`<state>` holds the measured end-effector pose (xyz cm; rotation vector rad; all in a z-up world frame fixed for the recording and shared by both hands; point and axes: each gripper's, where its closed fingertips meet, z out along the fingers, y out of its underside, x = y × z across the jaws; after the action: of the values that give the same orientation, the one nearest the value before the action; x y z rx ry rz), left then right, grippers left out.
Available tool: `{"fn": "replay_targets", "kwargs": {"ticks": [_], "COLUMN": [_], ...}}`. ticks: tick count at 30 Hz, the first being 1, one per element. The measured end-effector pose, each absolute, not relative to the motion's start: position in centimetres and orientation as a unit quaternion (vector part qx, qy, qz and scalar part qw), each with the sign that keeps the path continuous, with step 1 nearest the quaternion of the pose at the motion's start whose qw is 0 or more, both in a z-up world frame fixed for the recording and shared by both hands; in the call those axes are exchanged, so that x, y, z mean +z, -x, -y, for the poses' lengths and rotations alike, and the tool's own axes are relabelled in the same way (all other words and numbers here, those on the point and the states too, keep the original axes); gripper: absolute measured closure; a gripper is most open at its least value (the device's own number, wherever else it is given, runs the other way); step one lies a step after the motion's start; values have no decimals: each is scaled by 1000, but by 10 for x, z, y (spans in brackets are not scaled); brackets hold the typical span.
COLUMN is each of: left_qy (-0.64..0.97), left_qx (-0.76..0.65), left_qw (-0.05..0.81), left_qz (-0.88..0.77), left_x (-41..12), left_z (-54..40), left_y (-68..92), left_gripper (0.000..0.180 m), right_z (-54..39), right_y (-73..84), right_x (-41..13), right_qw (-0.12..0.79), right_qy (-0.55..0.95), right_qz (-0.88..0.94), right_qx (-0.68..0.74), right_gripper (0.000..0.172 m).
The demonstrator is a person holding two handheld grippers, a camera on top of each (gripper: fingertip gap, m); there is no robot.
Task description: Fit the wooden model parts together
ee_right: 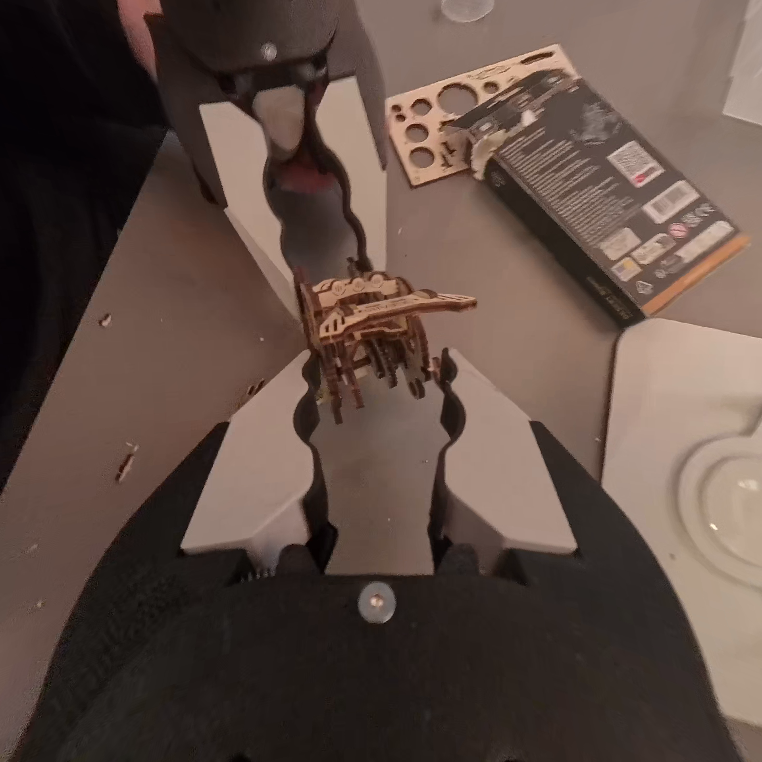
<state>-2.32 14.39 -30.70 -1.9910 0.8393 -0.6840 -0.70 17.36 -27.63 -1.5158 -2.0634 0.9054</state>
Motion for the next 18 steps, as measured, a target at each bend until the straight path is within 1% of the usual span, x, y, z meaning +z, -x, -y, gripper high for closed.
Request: {"fn": "replay_targets", "kwargs": {"ticks": [4,6,9,13,14,18], "left_qy": [774,758,727,692,685,651], "left_qx": [-349,-386,-446,-489,-494,-509], "left_qw": [444,457,474,489,494,521], "left_qz": [-287,-261,-221,-204,-207,-215], "left_x": [-289,-276,-254,-230,-224,-203], "left_z": [-135,-132,-128,-121,-118,-110], "left_y": [13,9,4,-6,-10,-24], "left_gripper": [140,140,140,140,140,140], "right_z": [-177,-175,-164,-141,-134,-110], "right_y": [-4,-12,-20,-23,-21,-15], "right_x": [-244,-229,-212,-208,-206,-193], "right_qw": [243,250,256,257,257,275], "right_qy": [578,599,613,621,617,599], "right_qz": [702,666,609,554,541,499], "right_qx": [338,367,433,492,509,563], "right_gripper": [96,91,89,79,78,84]}}
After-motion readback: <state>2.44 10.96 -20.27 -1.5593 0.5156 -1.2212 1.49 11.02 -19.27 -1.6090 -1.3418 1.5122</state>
